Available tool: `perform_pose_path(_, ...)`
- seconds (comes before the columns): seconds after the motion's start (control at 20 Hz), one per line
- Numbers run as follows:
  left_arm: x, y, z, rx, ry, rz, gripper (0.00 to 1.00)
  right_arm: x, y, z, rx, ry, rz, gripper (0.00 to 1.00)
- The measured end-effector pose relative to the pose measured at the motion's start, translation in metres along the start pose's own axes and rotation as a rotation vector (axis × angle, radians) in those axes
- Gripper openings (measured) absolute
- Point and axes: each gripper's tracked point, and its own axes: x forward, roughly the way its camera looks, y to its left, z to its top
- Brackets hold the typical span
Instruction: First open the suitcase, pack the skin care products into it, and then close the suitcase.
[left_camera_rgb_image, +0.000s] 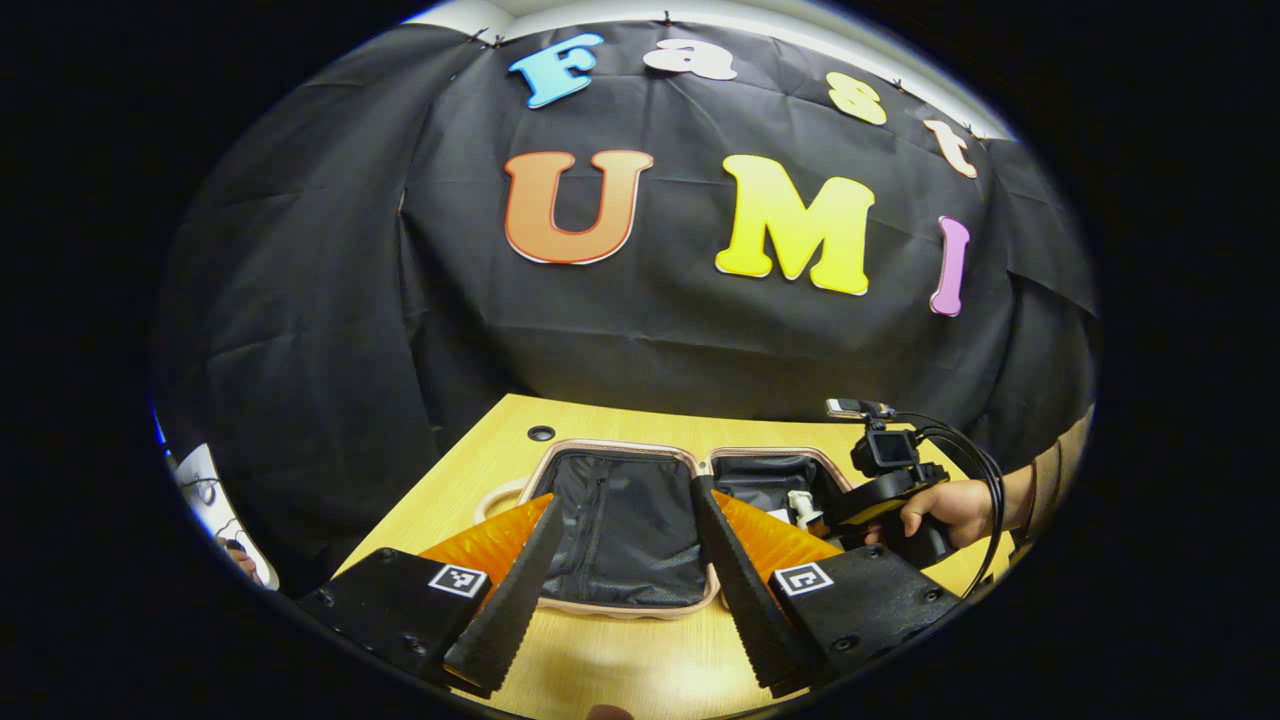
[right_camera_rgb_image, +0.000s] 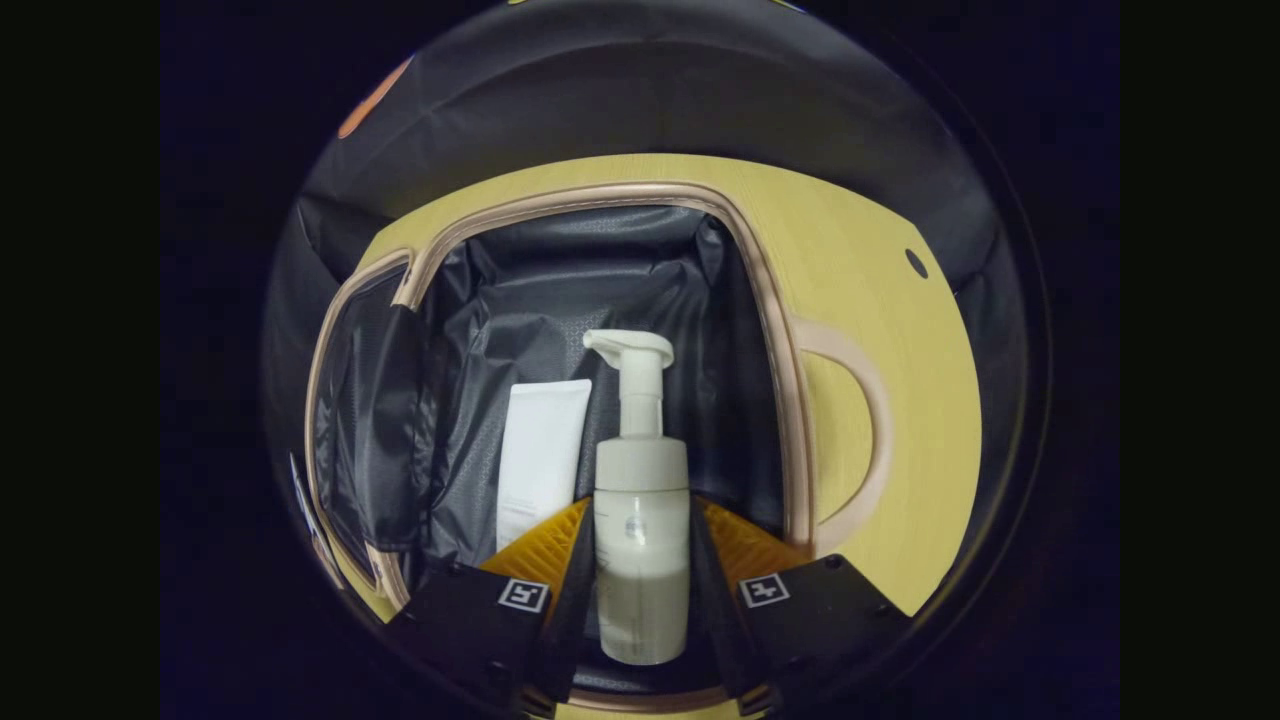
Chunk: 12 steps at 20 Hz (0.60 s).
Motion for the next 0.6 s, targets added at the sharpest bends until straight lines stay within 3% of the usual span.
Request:
perform_pose_path(0.25,0.032,0.073,-0.027,-0.147,0.052,0.106,0.9,-0.014,0.007,0.003,0.002,-0.036,0.023,0.63)
perform_pose_path(0.4,0.054,0.122,-0.048,-0.291,0.086,0.146,0.9,-0.038,0.007,0.006,-0.046,-0.094,0.003,0.81)
perform_pose_path(0.6,0.095,0.148,-0.076,-0.584,0.114,0.085,0.9,-0.092,0.011,0.007,-0.122,-0.196,0.037,0.81)
